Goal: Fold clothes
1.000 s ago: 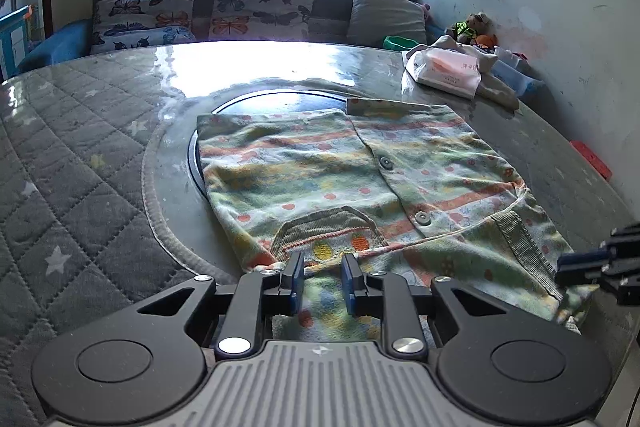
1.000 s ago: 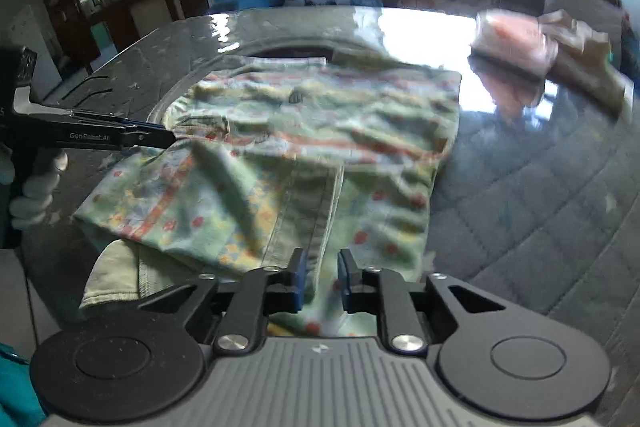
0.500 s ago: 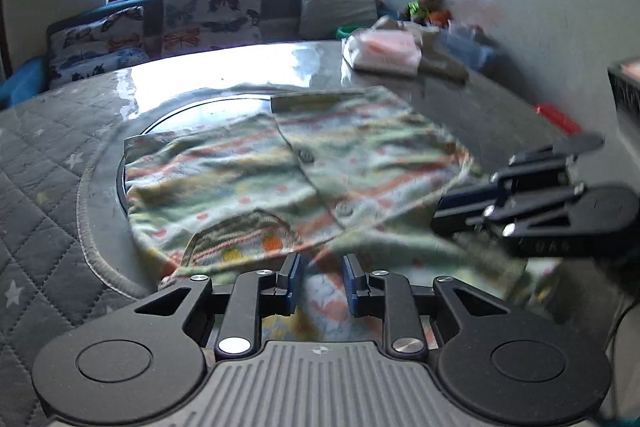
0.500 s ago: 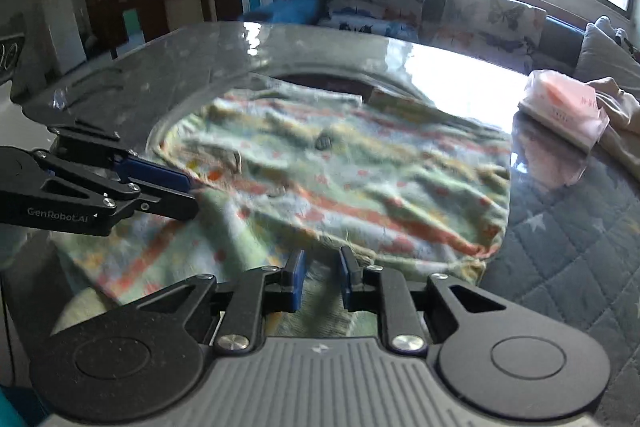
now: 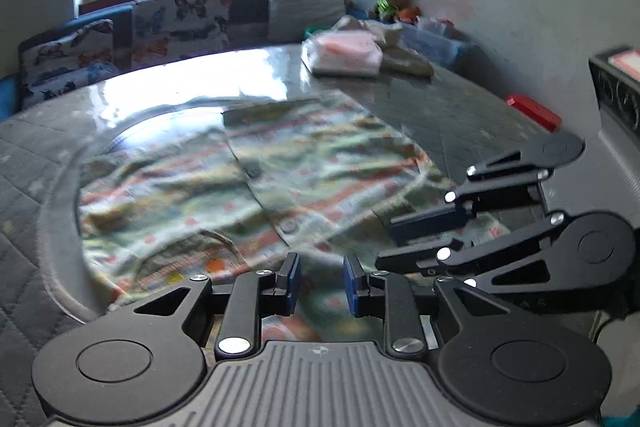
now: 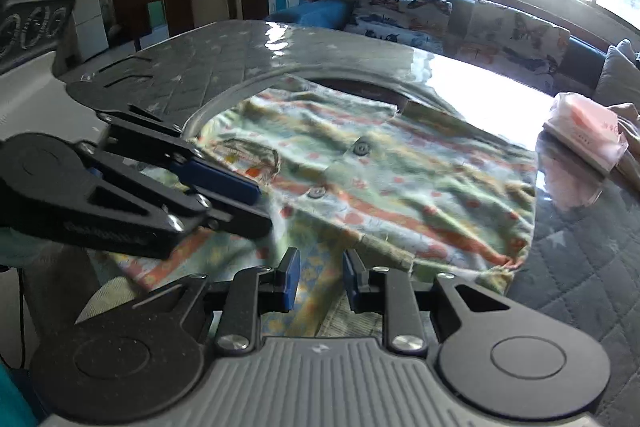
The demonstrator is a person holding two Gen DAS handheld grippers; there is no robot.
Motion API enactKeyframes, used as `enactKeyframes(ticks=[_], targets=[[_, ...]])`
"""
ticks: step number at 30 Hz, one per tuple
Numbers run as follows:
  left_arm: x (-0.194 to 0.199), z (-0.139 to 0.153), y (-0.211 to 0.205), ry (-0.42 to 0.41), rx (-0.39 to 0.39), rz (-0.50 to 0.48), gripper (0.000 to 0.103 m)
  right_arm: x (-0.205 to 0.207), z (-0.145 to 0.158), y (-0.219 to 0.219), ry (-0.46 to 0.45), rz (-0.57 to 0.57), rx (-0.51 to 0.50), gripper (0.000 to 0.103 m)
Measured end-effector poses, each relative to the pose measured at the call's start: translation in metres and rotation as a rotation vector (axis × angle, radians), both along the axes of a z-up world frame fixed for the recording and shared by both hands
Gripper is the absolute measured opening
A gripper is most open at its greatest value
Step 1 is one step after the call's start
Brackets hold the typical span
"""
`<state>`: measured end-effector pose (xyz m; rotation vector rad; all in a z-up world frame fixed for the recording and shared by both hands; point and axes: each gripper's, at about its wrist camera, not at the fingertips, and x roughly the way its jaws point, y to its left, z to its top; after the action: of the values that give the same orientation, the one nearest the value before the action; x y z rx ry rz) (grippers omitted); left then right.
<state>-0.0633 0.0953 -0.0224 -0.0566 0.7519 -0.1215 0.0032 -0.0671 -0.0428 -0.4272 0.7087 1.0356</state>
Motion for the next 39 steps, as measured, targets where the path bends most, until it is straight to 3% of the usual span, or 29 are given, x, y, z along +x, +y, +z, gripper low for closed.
enactKeyframes(ticks=[12, 18, 22, 29, 33, 39], targets=[[-0.045, -0.003, -0.012, 0.022, 0.058, -0.1, 0.029, -0.043, 0.006, -0.017, -0.005, 0.141, -0.051, 0.023], [-0.048, 0.008, -0.012, -0.01, 0.049, -0.09, 0.034, -0.041, 0.008, -0.012, -0.001, 0.1, -0.011, 0.029], [-0.054, 0.004, -0.011, 0.026, 0.061, -0.089, 0.035, -0.047, 0.001, -0.013, 0.009, 0.128, -0.046, 0.033], [-0.087, 0.027, -0.014, 0.019, 0.039, -0.106, 0.042, -0.051, 0.02, -0.042, -0.045, 0.103, -0.056, 0.038], [-0.096, 0.033, -0.018, 0.069, -0.011, -0.085, 0.046, -0.055, 0.021, -0.056, -0.08, 0.101, -0.097, 0.041], [-0.093, 0.02, -0.027, 0.187, -0.05, -0.048, 0.047, -0.066, 0.011, -0.073, -0.131, 0.117, -0.152, 0.046]])
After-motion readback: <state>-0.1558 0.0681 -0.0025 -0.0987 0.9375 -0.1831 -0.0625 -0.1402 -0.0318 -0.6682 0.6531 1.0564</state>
